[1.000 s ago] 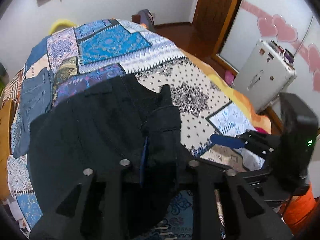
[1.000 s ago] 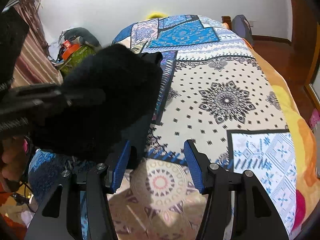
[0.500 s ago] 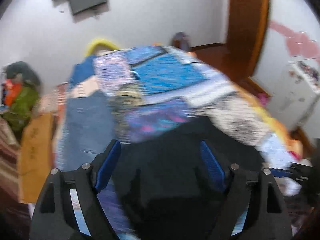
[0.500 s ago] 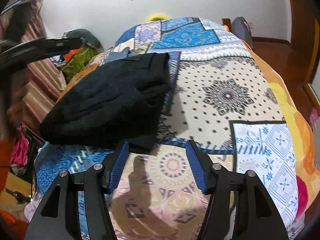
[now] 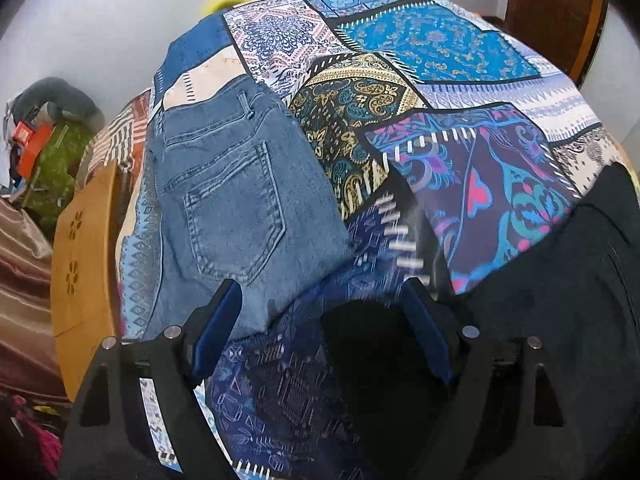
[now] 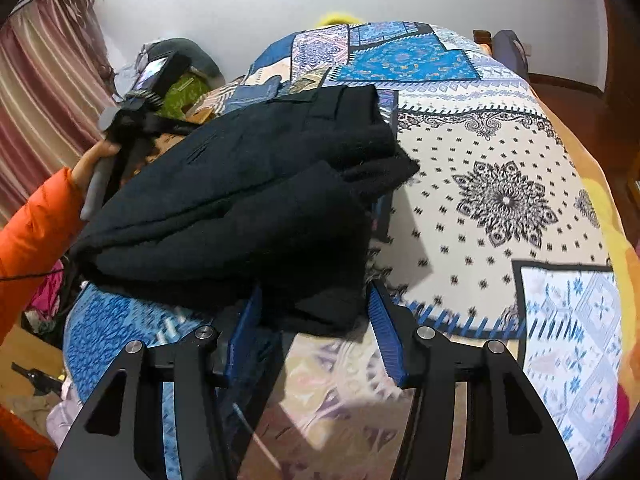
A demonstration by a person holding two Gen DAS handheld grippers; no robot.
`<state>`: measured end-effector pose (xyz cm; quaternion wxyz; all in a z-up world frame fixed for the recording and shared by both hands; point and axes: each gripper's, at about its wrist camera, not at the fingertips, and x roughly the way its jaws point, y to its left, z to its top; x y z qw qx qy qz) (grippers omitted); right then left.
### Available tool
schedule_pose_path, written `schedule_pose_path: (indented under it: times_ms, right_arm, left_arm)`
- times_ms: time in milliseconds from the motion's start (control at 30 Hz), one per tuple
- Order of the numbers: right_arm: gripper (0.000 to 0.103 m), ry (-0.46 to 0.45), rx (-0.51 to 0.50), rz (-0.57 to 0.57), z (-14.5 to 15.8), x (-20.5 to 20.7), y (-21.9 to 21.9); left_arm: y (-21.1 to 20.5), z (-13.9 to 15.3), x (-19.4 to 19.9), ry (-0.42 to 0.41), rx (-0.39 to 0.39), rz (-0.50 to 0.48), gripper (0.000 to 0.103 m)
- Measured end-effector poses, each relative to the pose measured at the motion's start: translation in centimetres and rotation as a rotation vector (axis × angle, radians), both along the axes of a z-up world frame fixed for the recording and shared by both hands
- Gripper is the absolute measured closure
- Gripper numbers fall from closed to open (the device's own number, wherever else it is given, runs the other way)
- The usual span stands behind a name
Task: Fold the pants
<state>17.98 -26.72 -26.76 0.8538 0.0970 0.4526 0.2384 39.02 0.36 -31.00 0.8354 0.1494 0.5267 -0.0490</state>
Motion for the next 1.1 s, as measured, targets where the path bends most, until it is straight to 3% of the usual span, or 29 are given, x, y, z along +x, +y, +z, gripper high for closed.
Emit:
schedule_pose_path:
  times_ms: [167,400,533,667,800,833,933,1033,1100]
  right_arm:
    - [0.053,-0.018,-0.085,-0.056,0.1,2.5,-0.8]
    - [0.053,-0.084,-0.121,-0.14,2.5,2.5,-3.6]
    - [0.053,-0.126,-0.125,-0.137,4.3,1.2,-4.0]
    - [0.053,-0.159,-0.11,-0.107,5.5,0.7,-3.1]
    - [0.053,-0.203,-0.094,-0.043,7.0,0.7,-1.2]
    - [0.053,-0.214,-0.091,-0.026,7.3,0.7,-0.8]
    - [0.053,-0.232,-0.067,0.043,8.0,1.2,1.0]
    - [0.055,-0.236,-0.059,0.125,7.9,2.2,3.1]
    - [0.062,-0.229,-0.074,0.172,7.4,2.9,4.5]
  left_arm:
    - [2.0,0.3,-4.5,-0.007,0.046,-0.004,0.021]
    - [4.9,1.9,-13.9,0.006,-0.12,0.072,0.021]
    - [3.4,3.0,-19.3,-0.058,-0.137,0.048,0.021]
    - [2.6,5.4,-20.5,-0.149,-0.105,0.05,0.021]
    - [2.2,9.2,-19.1,-0.229,-0.178,0.053,0.021]
    - [1.9,9.7,-18.5,-0.228,-0.197,0.044,0.025]
    - [0.0,11.0,-16.4,-0.203,-0.282,-0.03,0.052]
    - [-2.6,10.2,-14.6,-0.16,-0.299,-0.099,0.075]
    - [-4.4,8.8,-13.4,-0.117,-0.294,-0.15,0.078]
